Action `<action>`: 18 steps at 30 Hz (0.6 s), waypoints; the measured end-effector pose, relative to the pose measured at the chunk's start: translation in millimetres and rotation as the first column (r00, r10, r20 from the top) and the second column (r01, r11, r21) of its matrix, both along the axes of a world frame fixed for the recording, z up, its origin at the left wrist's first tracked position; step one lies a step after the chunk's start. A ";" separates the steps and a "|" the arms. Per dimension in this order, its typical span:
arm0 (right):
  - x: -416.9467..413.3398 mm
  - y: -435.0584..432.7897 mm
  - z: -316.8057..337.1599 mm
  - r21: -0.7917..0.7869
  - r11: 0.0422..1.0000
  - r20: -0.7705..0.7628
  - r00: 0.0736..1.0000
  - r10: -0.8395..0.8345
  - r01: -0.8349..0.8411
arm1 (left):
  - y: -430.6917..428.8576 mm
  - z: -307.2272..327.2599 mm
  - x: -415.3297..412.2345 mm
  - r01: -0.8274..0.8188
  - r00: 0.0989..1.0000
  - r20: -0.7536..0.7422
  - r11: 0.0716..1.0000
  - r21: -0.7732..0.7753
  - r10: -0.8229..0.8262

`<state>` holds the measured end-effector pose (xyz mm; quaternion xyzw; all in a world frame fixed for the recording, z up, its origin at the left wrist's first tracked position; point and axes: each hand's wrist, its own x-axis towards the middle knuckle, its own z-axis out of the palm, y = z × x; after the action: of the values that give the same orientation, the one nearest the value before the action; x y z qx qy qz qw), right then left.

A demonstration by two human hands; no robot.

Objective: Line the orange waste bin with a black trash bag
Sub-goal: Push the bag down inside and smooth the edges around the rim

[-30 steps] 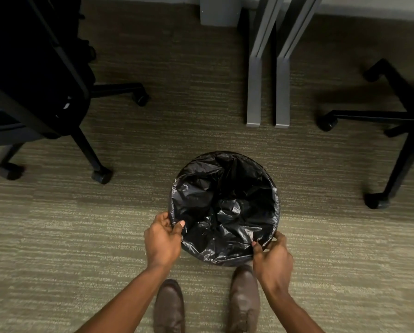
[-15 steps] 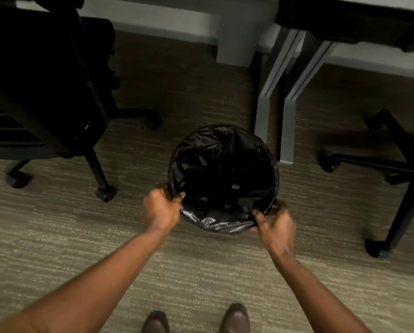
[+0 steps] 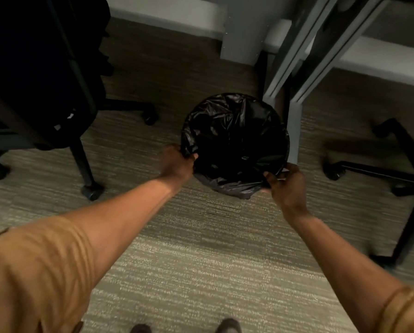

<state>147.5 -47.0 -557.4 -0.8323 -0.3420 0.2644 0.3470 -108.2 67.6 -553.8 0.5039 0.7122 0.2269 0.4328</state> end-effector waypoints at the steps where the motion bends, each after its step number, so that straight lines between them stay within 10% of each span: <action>1: 3.5 0.9 -3.4 -0.015 1.000 -0.018 1.000 0.000 0.000 | 0.8 -2.6 3.0 0.007 1.000 -0.011 1.000 0.008 -0.007; 18: 25.4 -1.6 -14.6 -0.122 0.991 -0.003 0.998 0.059 -0.059 | -2.3 -13.7 14.1 0.100 0.993 0.071 0.992 -0.073 -0.095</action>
<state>173.0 -48.6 -572.1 -0.8416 -0.3498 0.2946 0.2872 -94.2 65.3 -567.4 0.5134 0.6799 0.1948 0.4860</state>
